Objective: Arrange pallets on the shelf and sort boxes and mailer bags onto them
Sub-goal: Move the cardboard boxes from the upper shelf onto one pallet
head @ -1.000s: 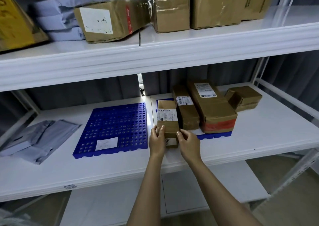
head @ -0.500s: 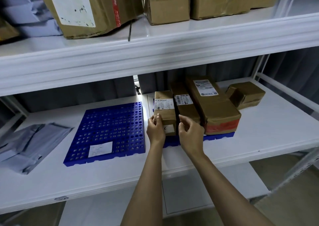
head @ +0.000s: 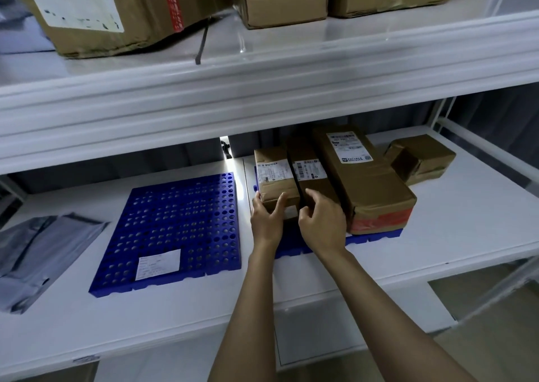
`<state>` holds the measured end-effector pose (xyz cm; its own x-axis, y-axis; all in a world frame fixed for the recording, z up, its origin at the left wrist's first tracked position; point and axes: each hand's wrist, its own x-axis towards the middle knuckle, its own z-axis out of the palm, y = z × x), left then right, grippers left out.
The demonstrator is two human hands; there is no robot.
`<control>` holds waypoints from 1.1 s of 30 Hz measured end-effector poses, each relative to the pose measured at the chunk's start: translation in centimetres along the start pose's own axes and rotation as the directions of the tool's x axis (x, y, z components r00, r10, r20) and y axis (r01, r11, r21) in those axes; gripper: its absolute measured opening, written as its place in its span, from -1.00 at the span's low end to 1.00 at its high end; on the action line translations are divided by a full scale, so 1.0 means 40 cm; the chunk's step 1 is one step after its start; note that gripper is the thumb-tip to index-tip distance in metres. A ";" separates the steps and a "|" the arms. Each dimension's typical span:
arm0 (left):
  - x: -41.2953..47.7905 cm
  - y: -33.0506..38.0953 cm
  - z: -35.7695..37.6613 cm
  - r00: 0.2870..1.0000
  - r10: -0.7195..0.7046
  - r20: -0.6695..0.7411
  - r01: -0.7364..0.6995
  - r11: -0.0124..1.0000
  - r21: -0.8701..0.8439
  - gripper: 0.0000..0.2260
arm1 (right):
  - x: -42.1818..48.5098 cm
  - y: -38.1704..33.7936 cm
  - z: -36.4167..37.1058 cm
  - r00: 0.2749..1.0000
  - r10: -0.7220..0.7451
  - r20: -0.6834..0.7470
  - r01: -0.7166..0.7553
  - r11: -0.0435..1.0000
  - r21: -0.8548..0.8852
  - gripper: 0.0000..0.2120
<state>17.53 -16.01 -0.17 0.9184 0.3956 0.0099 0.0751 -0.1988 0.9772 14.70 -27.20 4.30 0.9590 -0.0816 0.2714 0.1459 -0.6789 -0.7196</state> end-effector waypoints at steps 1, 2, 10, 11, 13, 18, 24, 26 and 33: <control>0.012 -0.002 0.002 1.000 -0.005 0.007 0.005 1.000 0.013 -0.35 | 0.004 0.002 -0.001 1.000 0.006 -0.001 -0.006 1.000 -0.007 -0.58; 0.021 -0.004 0.003 1.000 -0.011 0.014 0.010 1.000 0.019 -0.34 | 0.009 0.005 -0.001 1.000 0.011 0.000 -0.011 1.000 -0.009 -0.58; 0.040 -0.010 0.005 0.999 -0.036 0.023 0.035 0.999 0.026 -0.32 | 0.018 0.023 0.007 1.000 -0.005 0.012 0.005 1.000 -0.012 -0.59; 0.035 -0.009 0.005 0.999 -0.033 0.010 0.032 0.999 0.025 -0.34 | 0.017 0.025 0.009 1.000 -0.016 0.007 0.016 1.000 -0.012 -0.60; 0.017 -0.011 0.007 0.999 -0.023 -0.023 0.023 0.999 0.026 -0.40 | 0.012 0.030 0.011 0.999 -0.040 -0.015 0.040 0.999 0.005 -0.61; -0.034 -0.032 0.018 0.994 -0.035 -0.106 0.036 0.999 0.006 -0.60 | -0.012 0.055 0.011 0.995 -0.033 -0.096 0.036 0.999 0.031 -0.63; -0.037 -0.024 0.020 0.994 -0.038 -0.107 0.048 0.995 0.089 -0.64 | -0.008 0.065 0.012 0.996 -0.063 -0.068 0.062 0.998 -0.007 -0.62; -0.044 -0.026 0.022 0.993 -0.038 -0.108 0.051 0.992 0.119 -0.63 | -0.006 0.069 0.011 0.996 -0.067 -0.062 0.066 0.998 -0.015 -0.62; -0.047 -0.027 0.016 0.992 0.052 -0.113 -0.023 0.970 0.242 -0.68 | -0.009 0.073 0.006 0.995 -0.088 -0.046 0.087 0.996 -0.025 -0.61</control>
<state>15.98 -17.12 -1.39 0.8710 0.4839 0.0848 0.1453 -0.4188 0.8964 14.83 -28.97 1.93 0.9300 -0.0550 0.3634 0.2231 -0.7012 -0.6771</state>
